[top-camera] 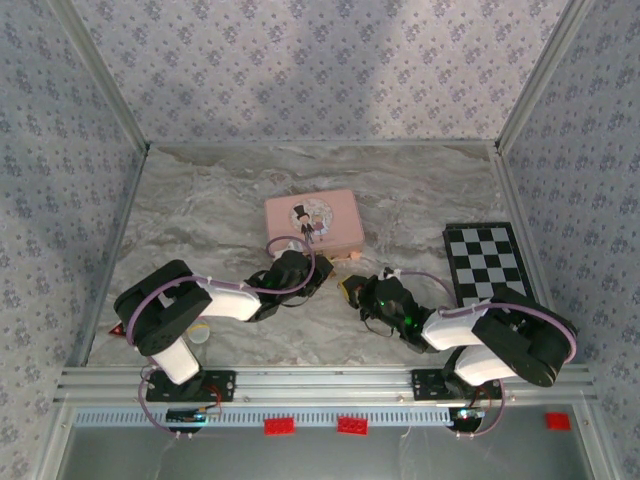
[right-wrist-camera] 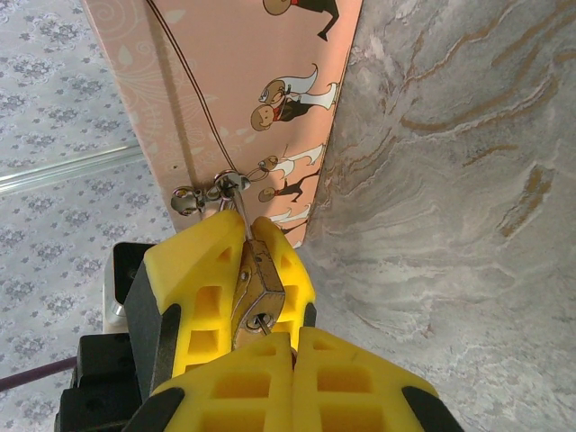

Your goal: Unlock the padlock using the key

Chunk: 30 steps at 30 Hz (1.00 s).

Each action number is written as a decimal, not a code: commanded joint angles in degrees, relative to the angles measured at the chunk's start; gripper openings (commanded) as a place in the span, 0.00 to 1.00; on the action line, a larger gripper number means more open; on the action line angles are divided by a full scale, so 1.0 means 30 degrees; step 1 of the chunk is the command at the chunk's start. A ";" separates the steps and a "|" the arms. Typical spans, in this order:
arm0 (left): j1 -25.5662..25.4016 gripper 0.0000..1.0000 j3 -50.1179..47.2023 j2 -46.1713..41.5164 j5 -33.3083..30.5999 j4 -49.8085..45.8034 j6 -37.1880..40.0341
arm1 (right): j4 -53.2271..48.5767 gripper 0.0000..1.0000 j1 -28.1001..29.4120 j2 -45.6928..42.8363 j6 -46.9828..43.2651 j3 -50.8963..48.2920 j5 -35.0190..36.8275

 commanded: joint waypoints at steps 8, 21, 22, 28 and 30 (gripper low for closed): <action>-0.0608 0.00 0.0861 -0.0563 0.1281 0.2882 -0.0353 | 0.1248 0.00 0.0127 0.0839 0.0267 0.1275 -0.0220; -0.0663 0.00 0.0802 -0.0321 0.1266 0.3062 -0.0387 | 0.1413 0.00 0.0473 0.0847 0.0305 0.1604 -0.0162; -0.0674 0.00 0.0793 -0.0320 0.1266 0.3062 -0.0368 | 0.1427 0.00 0.0517 0.0861 0.0278 0.1673 -0.0123; -0.0667 0.00 0.0773 -0.0262 0.1281 0.3163 -0.0389 | 0.1405 0.00 0.0726 0.0982 0.0219 0.1877 -0.0065; -0.0667 0.00 0.0758 -0.0290 0.1367 0.3223 -0.0360 | 0.1585 0.00 0.0689 0.1041 0.0275 0.1697 0.0027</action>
